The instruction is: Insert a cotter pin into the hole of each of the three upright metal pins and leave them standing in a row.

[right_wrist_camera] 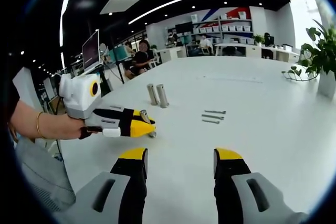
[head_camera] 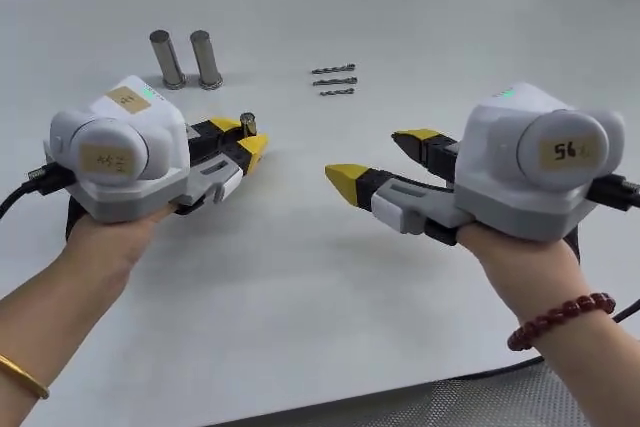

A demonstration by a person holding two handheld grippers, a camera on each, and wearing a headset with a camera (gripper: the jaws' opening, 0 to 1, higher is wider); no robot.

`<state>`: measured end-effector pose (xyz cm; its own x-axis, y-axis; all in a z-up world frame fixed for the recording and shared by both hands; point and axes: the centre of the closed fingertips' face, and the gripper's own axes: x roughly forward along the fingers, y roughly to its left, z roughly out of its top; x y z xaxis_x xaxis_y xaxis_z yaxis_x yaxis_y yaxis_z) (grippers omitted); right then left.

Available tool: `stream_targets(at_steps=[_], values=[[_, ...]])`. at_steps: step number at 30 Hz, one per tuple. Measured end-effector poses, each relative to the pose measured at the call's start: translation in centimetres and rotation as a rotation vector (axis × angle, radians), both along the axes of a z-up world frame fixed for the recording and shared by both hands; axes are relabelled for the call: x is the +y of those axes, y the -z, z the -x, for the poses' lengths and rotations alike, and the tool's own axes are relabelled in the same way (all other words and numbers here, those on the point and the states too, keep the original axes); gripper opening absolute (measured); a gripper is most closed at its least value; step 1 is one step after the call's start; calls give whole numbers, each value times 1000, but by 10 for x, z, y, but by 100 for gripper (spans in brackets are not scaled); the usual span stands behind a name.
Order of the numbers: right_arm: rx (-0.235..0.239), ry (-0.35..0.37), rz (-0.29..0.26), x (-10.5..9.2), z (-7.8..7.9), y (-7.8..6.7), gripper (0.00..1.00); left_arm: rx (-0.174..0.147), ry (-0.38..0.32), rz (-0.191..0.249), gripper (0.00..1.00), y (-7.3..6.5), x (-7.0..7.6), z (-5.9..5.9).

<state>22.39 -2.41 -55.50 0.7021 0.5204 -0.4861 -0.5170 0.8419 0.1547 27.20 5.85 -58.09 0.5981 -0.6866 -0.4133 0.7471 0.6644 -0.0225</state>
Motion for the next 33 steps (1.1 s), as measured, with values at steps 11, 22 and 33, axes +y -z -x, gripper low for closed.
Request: stream_targets(at_steps=[11, 22, 33], values=[[5, 12, -20, -2, -1, -1, 47, 6, -1, -26, 10, 5, 1, 0], [-4, 21, -18, -5, -5, -6, 47, 14, -17, -16, 25, -1, 7, -1], [-40, -131, 106, -9, -18, -19, 35, 35, -102, -46, 35, -13, 26, 13]])
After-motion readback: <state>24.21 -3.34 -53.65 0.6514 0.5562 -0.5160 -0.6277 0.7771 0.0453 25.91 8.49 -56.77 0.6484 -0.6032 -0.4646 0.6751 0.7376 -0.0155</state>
